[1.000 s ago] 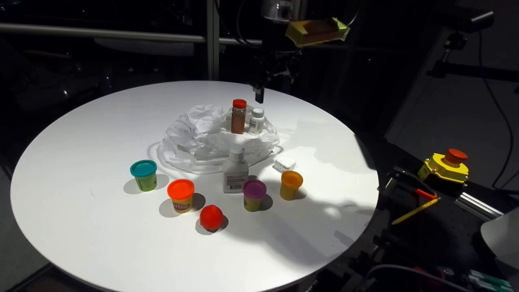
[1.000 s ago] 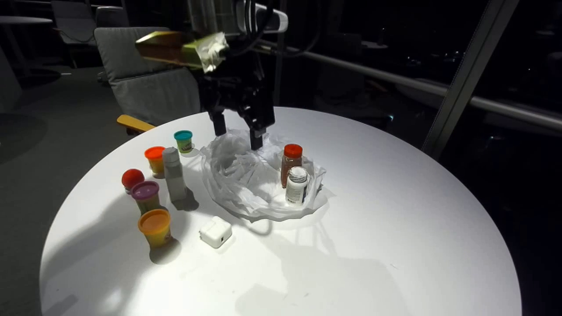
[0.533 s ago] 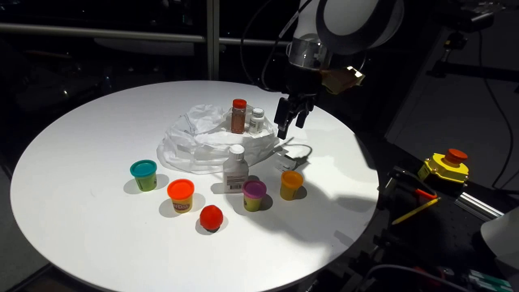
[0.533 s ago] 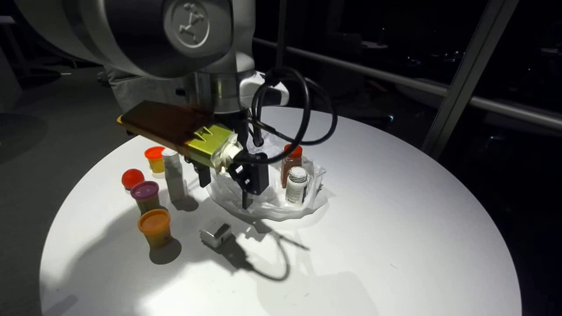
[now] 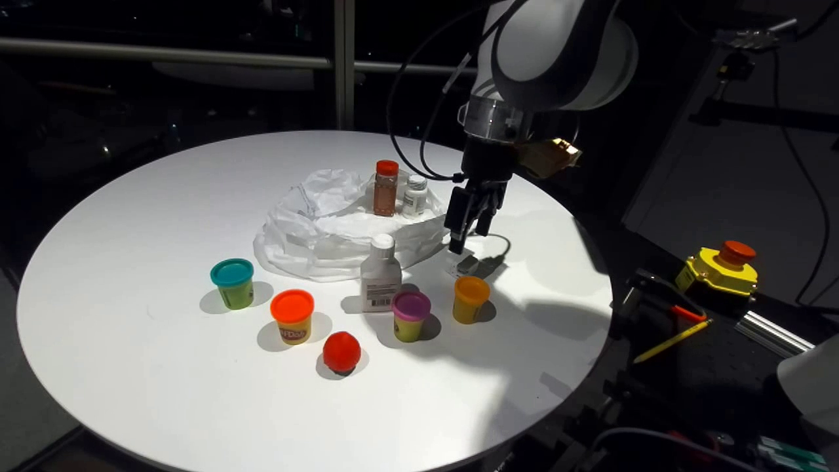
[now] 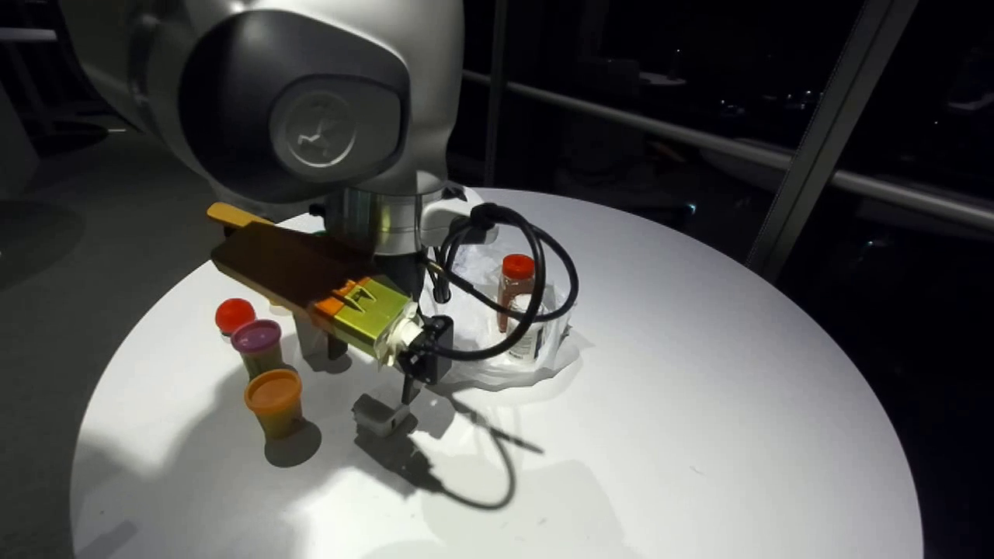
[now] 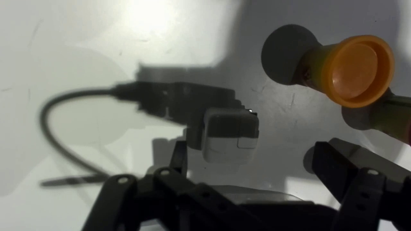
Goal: Pick up the objects on the table and put them on the plastic
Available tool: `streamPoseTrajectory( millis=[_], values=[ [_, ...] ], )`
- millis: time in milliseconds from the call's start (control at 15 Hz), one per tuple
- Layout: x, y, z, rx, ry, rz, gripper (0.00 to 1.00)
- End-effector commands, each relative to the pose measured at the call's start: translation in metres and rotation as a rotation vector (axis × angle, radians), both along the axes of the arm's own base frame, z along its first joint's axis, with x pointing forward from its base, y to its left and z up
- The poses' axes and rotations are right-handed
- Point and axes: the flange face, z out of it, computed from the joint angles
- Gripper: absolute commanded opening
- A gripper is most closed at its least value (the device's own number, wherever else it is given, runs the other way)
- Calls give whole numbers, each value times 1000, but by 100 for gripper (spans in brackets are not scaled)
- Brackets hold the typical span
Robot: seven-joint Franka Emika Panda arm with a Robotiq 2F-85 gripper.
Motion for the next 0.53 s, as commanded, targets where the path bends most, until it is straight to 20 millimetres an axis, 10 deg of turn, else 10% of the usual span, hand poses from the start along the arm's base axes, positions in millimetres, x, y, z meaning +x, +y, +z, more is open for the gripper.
streamPoseTrajectory(
  millis=[0, 400, 467],
  values=[
    [7, -3, -21, -5, 19, -1, 100],
    [17, -5, -38, 0, 34, -15, 99],
    [18, -7, -39, -3, 34, -16, 74]
  ],
)
